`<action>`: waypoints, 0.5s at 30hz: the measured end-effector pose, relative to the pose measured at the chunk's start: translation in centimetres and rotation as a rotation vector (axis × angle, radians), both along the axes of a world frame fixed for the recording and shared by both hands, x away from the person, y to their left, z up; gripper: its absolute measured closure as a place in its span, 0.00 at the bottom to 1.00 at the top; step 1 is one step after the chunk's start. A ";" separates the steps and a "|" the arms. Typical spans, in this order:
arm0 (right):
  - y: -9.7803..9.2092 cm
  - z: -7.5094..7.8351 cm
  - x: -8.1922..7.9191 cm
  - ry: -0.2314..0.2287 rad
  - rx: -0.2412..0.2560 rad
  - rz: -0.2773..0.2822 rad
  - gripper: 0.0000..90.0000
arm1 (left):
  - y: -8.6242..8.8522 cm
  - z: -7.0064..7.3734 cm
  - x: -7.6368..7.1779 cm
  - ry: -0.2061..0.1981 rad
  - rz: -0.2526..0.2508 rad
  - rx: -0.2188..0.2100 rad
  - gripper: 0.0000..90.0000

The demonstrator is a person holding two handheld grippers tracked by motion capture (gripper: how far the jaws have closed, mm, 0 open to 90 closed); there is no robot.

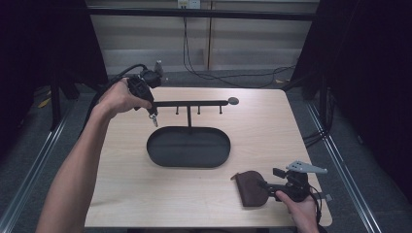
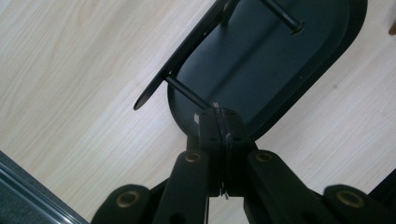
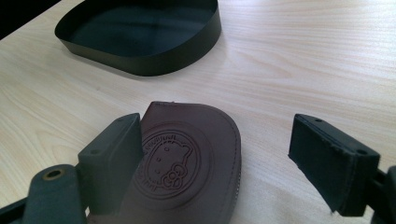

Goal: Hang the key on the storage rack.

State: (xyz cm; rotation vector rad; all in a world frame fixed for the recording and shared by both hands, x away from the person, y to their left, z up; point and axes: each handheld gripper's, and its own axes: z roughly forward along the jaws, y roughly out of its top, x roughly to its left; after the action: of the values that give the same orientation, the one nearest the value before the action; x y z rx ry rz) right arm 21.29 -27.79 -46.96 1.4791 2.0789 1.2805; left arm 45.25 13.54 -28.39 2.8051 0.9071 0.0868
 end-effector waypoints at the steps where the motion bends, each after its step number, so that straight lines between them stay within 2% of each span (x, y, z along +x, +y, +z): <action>1: 0.0 0.0 0.0 0.001 0.000 -0.001 0.19 | 0.0 0.0 0.0 0.000 0.000 0.000 0.99; 7: 0.0 0.0 0.0 0.000 0.001 0.000 0.19 | 0.0 -0.2 -0.1 -0.002 0.008 0.002 0.99; 11: 0.0 0.0 0.0 0.000 0.000 0.002 0.19 | 0.3 -0.2 -0.1 -0.013 0.031 -0.026 0.96; 15: 0.0 0.0 0.0 0.001 0.001 -0.002 0.19 | 0.7 -0.2 -0.3 -0.018 0.038 -0.037 0.96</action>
State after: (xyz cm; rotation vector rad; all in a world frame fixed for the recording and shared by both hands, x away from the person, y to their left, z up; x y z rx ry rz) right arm 21.27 -27.79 -46.94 1.4822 2.0767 1.2802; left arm 44.96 14.28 -28.62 2.7486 0.9488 0.0993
